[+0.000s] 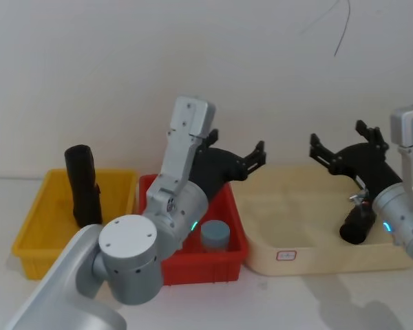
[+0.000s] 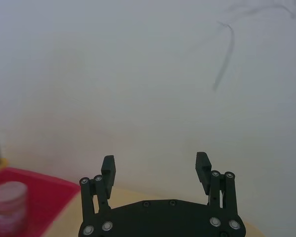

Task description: Pick up the garbage bag with the one hand and transfer it to the other hand.

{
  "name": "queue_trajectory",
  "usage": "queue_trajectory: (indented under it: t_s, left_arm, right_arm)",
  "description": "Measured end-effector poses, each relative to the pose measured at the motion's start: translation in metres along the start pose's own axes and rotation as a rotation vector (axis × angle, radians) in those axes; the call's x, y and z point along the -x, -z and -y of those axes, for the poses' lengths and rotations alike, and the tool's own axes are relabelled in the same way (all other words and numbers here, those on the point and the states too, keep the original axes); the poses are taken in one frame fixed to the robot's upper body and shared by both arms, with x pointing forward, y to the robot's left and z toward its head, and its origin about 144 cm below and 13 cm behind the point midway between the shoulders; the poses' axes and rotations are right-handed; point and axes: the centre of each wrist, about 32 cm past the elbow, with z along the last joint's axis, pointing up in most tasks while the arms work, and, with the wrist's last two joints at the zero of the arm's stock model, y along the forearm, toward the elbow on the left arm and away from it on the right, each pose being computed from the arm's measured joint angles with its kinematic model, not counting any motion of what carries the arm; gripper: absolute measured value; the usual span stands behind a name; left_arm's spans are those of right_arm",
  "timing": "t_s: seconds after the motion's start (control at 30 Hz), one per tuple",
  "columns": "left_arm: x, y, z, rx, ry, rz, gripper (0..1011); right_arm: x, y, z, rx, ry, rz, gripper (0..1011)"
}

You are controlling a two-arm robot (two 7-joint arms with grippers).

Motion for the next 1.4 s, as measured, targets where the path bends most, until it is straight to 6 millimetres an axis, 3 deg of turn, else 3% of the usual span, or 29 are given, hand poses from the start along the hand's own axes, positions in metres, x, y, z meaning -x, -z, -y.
queue_trajectory:
  t_s: [0.37, 0.83, 1.4]
  left_arm:
    - [-0.003, 0.005, -0.015, 0.025, -0.169, 0.043, 1001]
    - [-0.005, 0.011, -0.030, 0.044, -0.380, 0.108, 1001]
    - [-0.010, 0.018, -0.043, 0.059, -0.634, 0.189, 1000]
  right_arm:
    - [0.038, -0.014, 0.010, -0.048, -0.154, -0.033, 1000]
    - [0.087, -0.011, 0.034, 0.009, -0.348, -0.102, 1000]
    - [0.109, -0.001, 0.051, 0.077, -0.436, -0.145, 999]
